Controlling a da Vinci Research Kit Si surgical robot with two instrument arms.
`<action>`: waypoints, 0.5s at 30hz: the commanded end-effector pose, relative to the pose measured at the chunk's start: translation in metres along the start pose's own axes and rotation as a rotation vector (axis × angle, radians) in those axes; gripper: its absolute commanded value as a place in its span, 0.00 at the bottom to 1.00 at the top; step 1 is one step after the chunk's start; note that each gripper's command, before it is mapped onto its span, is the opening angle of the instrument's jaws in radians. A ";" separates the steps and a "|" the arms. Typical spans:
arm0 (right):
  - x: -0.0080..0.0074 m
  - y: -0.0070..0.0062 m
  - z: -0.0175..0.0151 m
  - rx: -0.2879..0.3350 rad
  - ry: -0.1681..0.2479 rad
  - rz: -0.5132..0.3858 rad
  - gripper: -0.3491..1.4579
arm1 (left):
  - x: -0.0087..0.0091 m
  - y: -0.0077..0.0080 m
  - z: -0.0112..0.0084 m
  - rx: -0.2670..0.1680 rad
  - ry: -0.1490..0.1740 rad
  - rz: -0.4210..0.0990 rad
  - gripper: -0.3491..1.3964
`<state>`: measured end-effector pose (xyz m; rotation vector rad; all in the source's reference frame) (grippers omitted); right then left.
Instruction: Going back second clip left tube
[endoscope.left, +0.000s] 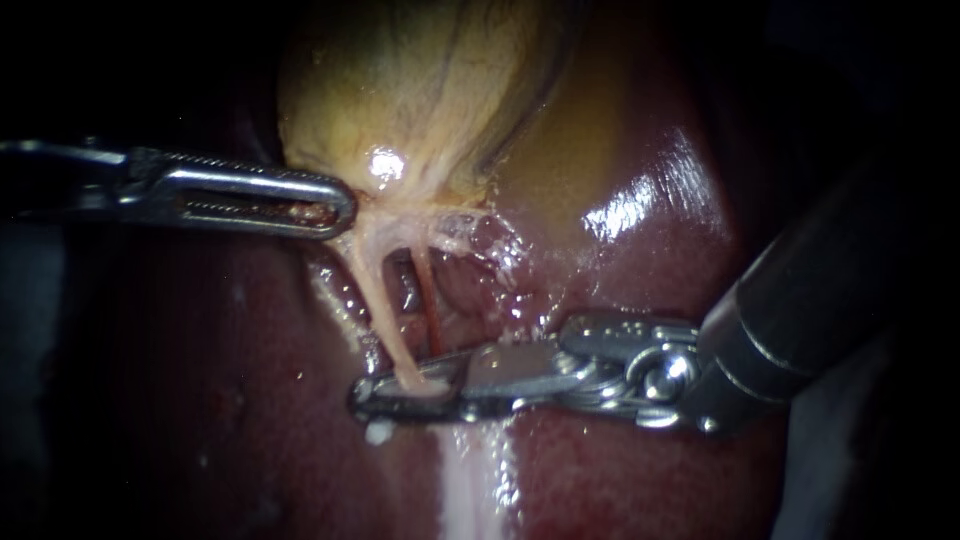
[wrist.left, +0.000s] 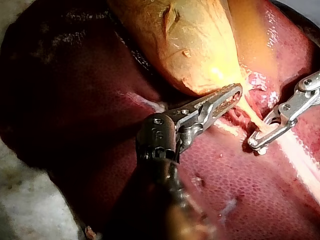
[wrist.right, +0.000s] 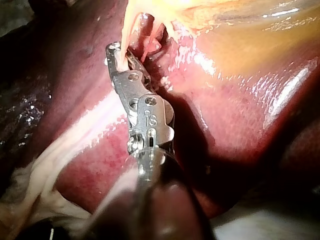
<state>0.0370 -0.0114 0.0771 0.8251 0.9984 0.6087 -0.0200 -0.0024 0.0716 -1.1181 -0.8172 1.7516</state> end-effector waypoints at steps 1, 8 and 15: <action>-0.0001 0.0000 0.0000 -0.002 -0.002 0.000 0.00 | 0.0000 0.0000 0.0000 0.000 0.000 0.000 0.00; -0.0001 0.0000 0.0000 -0.005 -0.004 0.000 0.00 | 0.0000 0.0000 -0.0001 0.000 0.000 0.000 0.00; 0.0006 -0.0002 0.0000 0.020 0.044 0.002 0.43 | 0.0000 0.0000 -0.0001 -0.001 0.000 0.000 0.00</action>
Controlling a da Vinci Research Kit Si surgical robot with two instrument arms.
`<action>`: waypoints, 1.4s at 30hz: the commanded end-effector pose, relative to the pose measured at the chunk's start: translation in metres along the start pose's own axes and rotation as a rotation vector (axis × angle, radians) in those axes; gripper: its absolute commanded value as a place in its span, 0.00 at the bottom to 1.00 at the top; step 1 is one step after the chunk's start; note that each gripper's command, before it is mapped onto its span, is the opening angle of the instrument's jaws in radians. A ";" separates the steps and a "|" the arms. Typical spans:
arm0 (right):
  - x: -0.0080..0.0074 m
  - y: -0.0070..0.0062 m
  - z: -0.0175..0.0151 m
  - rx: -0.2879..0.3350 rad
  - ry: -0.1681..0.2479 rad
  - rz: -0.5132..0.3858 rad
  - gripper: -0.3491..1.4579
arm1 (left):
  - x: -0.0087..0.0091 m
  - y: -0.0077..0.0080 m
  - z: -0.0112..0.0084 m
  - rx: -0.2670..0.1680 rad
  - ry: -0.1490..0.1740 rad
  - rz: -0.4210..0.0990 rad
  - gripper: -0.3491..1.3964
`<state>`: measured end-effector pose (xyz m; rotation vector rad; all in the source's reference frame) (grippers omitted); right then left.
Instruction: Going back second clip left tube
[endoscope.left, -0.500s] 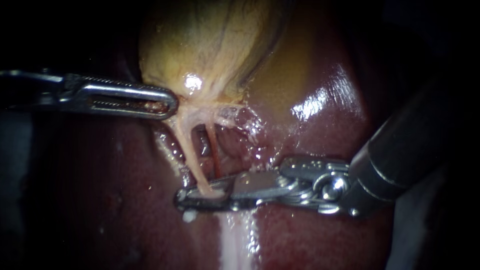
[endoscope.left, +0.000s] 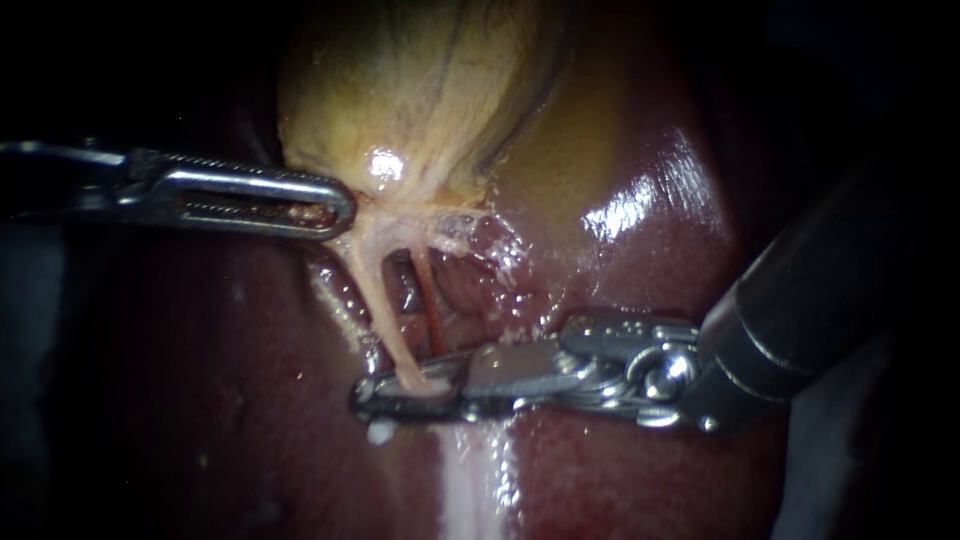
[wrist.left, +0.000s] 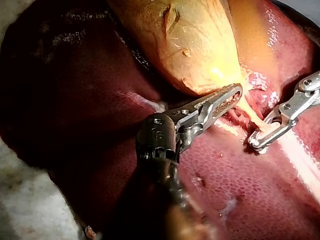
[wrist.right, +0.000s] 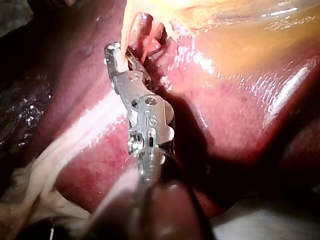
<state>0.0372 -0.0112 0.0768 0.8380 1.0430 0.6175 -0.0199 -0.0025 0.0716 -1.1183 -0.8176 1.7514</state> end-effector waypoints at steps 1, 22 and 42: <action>0.0002 -0.0001 -0.0001 -0.017 0.011 0.000 0.44 | 0.0000 0.0000 -0.0001 0.000 0.000 0.000 0.00; 0.0020 -0.0006 -0.0037 -0.058 0.028 -0.183 0.47 | -0.0001 0.0001 -0.0002 0.000 -0.001 0.000 0.00; 0.0052 -0.0017 -0.0160 -0.020 0.020 -0.349 0.47 | -0.0001 0.0000 -0.0001 0.000 0.000 0.001 0.00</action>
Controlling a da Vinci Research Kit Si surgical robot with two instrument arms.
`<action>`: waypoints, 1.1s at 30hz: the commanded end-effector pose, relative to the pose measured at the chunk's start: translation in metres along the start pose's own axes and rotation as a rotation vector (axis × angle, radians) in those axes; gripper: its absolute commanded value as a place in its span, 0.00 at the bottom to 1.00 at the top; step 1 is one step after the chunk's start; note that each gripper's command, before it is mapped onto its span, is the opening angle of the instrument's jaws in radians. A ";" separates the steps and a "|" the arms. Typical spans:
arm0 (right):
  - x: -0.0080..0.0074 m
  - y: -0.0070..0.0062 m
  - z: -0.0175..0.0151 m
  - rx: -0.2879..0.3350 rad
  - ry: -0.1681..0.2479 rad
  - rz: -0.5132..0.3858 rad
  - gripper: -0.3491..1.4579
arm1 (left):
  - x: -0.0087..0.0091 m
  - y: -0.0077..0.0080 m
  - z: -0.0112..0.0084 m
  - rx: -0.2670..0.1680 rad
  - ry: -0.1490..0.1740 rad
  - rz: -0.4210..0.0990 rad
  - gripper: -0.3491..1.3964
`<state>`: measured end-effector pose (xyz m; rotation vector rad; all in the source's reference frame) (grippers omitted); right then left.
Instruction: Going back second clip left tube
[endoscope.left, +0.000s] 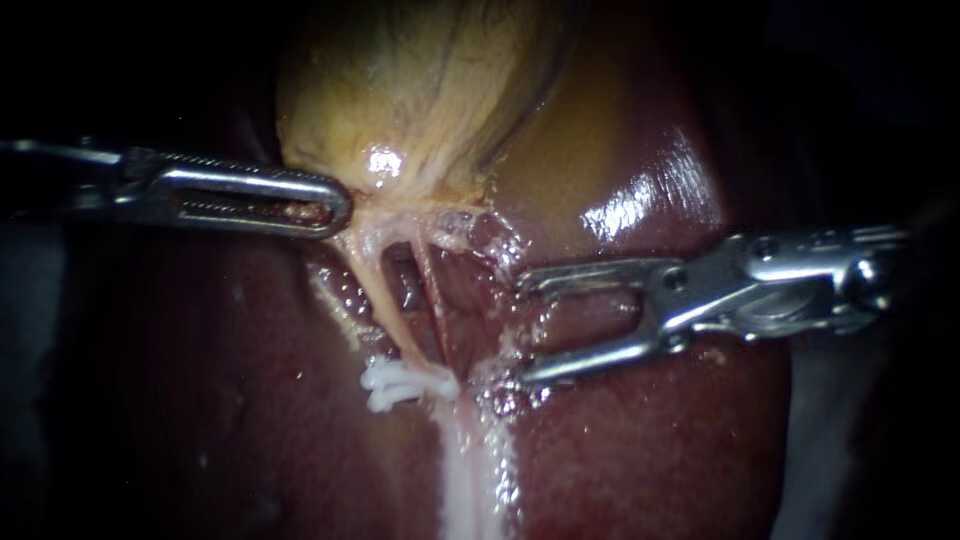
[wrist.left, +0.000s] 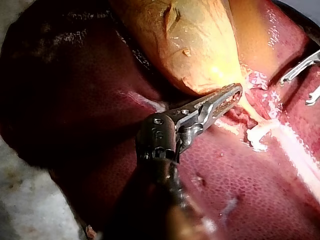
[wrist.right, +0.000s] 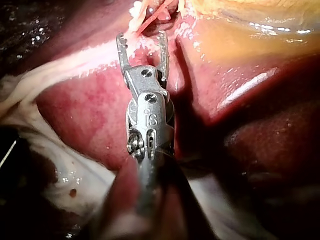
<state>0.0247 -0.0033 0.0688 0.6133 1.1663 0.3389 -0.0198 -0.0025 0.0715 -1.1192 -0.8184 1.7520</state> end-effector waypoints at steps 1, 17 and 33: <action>0.0002 0.0001 -0.0005 0.001 0.000 -0.003 0.47 | -0.0001 -0.0001 0.0001 0.001 0.000 0.000 0.00; 0.0001 -0.0001 -0.0021 0.000 0.000 -0.007 0.47 | 0.0001 -0.0019 0.0045 0.014 0.008 0.004 0.00; 0.0001 -0.0004 -0.0023 0.002 0.000 -0.008 0.47 | -0.0005 -0.0039 0.0077 0.005 0.001 0.013 0.00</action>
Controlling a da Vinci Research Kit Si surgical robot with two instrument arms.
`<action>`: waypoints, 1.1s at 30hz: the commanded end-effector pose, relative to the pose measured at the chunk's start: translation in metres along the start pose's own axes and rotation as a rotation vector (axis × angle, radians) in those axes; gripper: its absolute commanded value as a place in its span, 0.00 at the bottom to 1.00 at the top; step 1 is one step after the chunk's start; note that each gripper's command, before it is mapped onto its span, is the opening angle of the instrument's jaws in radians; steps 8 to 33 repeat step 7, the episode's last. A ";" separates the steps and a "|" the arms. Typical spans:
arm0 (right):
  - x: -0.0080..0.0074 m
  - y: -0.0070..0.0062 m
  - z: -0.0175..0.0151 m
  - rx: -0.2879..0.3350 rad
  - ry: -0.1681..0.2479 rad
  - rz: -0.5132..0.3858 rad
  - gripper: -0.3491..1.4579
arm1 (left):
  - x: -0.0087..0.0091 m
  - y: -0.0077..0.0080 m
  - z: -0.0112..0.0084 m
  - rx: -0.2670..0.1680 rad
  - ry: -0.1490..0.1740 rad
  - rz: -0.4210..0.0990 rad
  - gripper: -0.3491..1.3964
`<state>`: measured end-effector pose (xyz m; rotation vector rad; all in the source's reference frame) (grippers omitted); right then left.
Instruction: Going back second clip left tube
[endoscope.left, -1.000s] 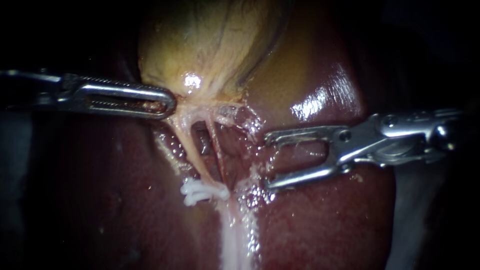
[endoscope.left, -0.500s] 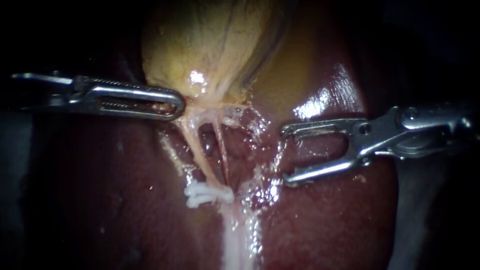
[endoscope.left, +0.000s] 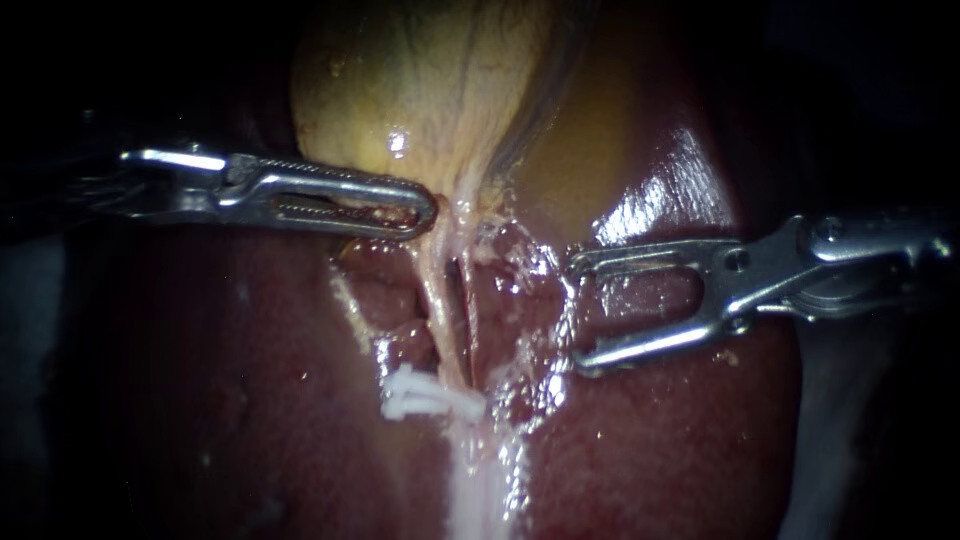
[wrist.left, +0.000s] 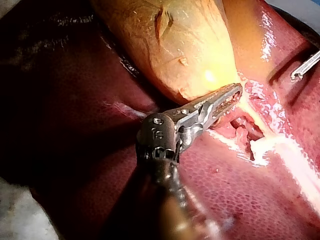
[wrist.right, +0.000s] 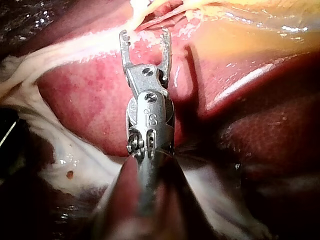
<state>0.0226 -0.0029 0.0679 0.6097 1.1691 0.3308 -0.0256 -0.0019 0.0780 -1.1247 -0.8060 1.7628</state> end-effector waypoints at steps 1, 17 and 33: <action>0.0000 0.0000 0.0000 0.000 0.000 0.000 0.47 | 0.0000 0.0000 0.0000 -0.001 -0.001 0.000 0.00; 0.0000 0.0000 0.0000 0.000 0.000 0.000 0.47 | 0.0000 0.0000 -0.0001 -0.001 -0.001 0.000 0.00; 0.0000 0.0000 0.0000 0.000 0.000 0.000 0.47 | 0.0000 0.0000 -0.0001 -0.001 -0.001 0.000 0.00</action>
